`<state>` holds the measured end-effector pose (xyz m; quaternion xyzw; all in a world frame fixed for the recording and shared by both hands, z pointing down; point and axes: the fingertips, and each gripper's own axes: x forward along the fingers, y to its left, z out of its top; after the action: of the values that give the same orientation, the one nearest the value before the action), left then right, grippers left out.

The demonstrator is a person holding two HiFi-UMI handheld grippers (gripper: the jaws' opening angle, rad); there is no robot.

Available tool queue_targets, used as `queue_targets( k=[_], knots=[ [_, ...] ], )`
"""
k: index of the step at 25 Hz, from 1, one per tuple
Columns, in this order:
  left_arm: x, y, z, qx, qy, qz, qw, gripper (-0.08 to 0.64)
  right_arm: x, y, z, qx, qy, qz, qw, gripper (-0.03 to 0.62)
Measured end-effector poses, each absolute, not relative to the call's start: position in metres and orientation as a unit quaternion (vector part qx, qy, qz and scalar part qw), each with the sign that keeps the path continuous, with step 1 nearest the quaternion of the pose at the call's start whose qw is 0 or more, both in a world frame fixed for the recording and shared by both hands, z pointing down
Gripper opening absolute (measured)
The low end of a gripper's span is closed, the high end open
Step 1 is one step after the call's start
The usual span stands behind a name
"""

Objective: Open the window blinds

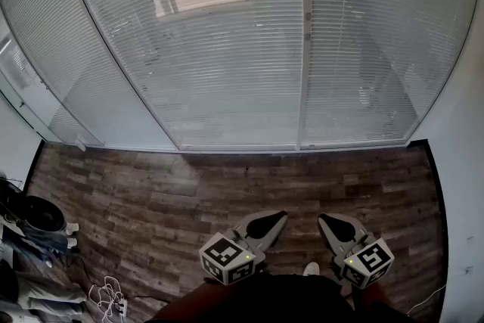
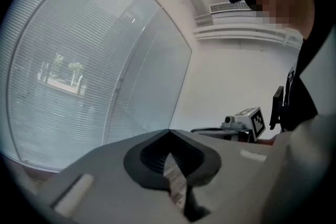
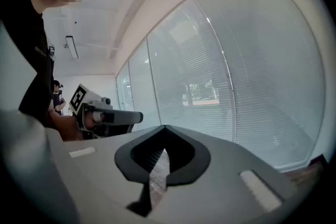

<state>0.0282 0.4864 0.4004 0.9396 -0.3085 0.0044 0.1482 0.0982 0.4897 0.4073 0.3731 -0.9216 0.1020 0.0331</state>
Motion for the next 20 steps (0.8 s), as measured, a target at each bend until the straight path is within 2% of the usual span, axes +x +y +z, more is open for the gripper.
queue_targets(
  k=[6, 15, 20],
  knots=[
    [0.028, 0.488, 0.397, 0.940, -0.307, 0.004, 0.146, 0.000, 0.094, 0.494, 0.403, 0.372, -0.921, 0.105, 0.041, 0.023],
    [0.029, 0.487, 0.400, 0.941, -0.305, 0.007, 0.150, 0.000, 0.091, 0.493, 0.402, 0.353, -0.927, 0.129, 0.007, 0.026],
    [0.029, 0.489, 0.403, 0.940, -0.302, 0.011, 0.155, 0.000, 0.084, 0.497, 0.406, 0.358, -0.926, 0.114, 0.034, 0.026]
  ],
)
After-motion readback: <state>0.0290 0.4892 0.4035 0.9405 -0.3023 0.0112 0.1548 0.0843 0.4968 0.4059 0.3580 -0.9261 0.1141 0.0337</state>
